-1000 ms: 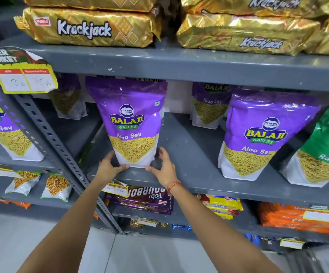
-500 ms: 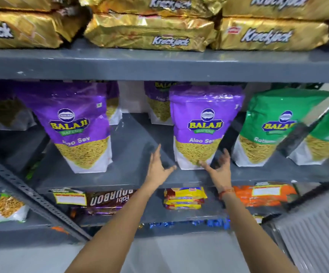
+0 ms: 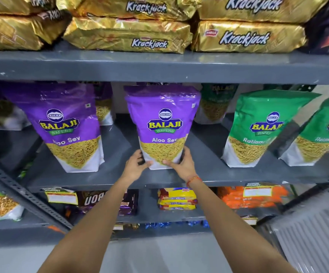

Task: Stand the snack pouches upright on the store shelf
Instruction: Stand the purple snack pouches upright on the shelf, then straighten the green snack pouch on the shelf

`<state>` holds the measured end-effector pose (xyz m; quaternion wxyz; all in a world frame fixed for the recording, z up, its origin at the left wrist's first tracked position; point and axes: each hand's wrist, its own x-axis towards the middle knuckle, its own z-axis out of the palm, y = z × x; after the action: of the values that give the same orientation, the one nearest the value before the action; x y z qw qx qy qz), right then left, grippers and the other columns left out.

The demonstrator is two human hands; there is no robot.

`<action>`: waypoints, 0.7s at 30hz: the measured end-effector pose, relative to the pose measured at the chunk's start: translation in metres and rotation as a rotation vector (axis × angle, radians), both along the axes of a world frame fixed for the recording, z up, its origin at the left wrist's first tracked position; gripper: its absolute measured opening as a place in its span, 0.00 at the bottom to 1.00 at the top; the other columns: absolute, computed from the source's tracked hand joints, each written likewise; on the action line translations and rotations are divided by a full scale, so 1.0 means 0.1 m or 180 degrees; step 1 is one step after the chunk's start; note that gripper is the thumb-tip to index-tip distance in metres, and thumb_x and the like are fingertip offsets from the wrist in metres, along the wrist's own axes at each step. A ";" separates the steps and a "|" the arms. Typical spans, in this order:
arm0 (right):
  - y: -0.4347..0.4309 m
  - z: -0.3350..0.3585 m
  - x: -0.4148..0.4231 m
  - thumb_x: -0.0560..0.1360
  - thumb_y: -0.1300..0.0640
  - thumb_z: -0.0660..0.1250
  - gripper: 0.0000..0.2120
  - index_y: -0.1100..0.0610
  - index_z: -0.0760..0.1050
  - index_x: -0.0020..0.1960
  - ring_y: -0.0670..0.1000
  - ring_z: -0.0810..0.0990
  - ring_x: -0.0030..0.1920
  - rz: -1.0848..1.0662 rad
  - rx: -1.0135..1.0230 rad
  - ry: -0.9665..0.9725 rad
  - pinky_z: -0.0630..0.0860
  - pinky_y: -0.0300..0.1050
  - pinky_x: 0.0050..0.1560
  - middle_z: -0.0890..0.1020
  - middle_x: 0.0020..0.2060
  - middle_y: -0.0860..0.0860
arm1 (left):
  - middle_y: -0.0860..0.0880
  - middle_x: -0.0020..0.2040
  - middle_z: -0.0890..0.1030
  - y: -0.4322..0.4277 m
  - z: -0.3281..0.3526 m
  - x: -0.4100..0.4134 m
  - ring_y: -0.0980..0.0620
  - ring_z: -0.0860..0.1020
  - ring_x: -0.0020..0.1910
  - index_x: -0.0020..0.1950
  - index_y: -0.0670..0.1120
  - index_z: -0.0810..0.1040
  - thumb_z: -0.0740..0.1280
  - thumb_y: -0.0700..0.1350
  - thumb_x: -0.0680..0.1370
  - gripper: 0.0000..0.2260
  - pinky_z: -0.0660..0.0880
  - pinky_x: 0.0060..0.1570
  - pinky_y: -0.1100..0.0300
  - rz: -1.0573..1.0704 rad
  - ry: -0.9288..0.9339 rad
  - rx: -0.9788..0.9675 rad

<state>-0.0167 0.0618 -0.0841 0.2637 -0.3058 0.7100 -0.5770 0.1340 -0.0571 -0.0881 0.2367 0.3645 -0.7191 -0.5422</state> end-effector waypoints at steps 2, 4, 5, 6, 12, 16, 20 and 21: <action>-0.06 -0.01 0.09 0.61 0.56 0.81 0.31 0.49 0.66 0.56 0.41 0.75 0.49 0.0024 -0.0015 -0.0024 0.71 0.22 0.41 0.77 0.49 0.43 | 0.44 0.60 0.79 -0.04 0.00 0.09 0.47 0.78 0.57 0.62 0.42 0.71 0.71 0.38 0.72 0.20 0.72 0.60 0.57 0.0038 0.0024 0.0041; -0.06 -0.02 0.14 0.61 0.54 0.80 0.33 0.51 0.65 0.59 0.46 0.76 0.53 0.0016 0.0012 -0.0043 0.72 0.29 0.48 0.76 0.53 0.47 | 0.44 0.62 0.78 -0.04 0.00 0.11 0.46 0.77 0.60 0.64 0.42 0.70 0.70 0.38 0.73 0.21 0.71 0.64 0.53 0.0028 0.0020 0.0121; -0.06 -0.02 0.15 0.61 0.54 0.80 0.34 0.52 0.65 0.60 0.48 0.75 0.55 0.0023 0.0026 -0.0063 0.72 0.35 0.51 0.76 0.54 0.48 | 0.44 0.62 0.78 -0.03 0.01 0.11 0.45 0.76 0.61 0.64 0.42 0.70 0.69 0.37 0.73 0.21 0.70 0.65 0.52 0.0026 -0.0003 0.0150; -0.06 -0.02 0.15 0.62 0.53 0.80 0.35 0.53 0.65 0.62 0.49 0.76 0.56 0.0035 0.0036 -0.0085 0.73 0.39 0.54 0.76 0.56 0.49 | 0.44 0.63 0.78 -0.02 0.02 0.11 0.45 0.76 0.62 0.64 0.42 0.70 0.69 0.37 0.73 0.21 0.70 0.65 0.52 0.0036 -0.0033 0.0167; 0.17 -0.02 0.23 0.65 0.56 0.78 0.38 0.58 0.64 0.69 0.47 0.71 0.64 -0.0143 -0.0206 -0.0175 0.71 0.43 0.63 0.72 0.63 0.48 | 0.46 0.56 0.78 0.35 0.03 0.10 0.48 0.79 0.52 0.61 0.43 0.71 0.71 0.37 0.71 0.19 0.77 0.52 0.54 0.1094 0.0419 -0.0476; 0.67 -0.15 0.05 0.69 0.57 0.74 0.25 0.53 0.70 0.63 0.50 0.72 0.63 -0.1091 -0.0555 -0.0132 0.73 0.43 0.59 0.71 0.60 0.48 | 0.49 0.50 0.76 0.89 -0.09 -0.14 0.52 0.78 0.43 0.54 0.49 0.73 0.67 0.41 0.74 0.09 0.79 0.45 0.49 0.1232 0.0464 -0.1031; 1.17 -0.07 -0.58 0.68 0.56 0.75 0.25 0.58 0.70 0.62 0.54 0.73 0.61 -0.1914 -0.0569 0.0256 0.73 0.54 0.62 0.71 0.56 0.51 | 0.50 0.48 0.78 1.24 -0.07 -0.66 0.52 0.79 0.45 0.53 0.47 0.75 0.66 0.42 0.75 0.08 0.79 0.46 0.48 0.0184 0.0232 -0.1054; 1.28 -0.04 -0.77 0.67 0.55 0.76 0.28 0.60 0.70 0.63 0.57 0.72 0.60 -0.2081 -0.0488 0.0371 0.72 0.58 0.63 0.71 0.56 0.53 | 0.48 0.49 0.78 1.29 -0.03 -0.82 0.52 0.79 0.46 0.54 0.46 0.76 0.67 0.43 0.75 0.09 0.79 0.48 0.48 0.0011 0.0178 -0.1072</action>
<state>-0.0942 0.1896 -0.0883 0.0000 -0.1134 0.7389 -0.6642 0.0516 0.0714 -0.0910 0.3153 0.3056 -0.7923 -0.4235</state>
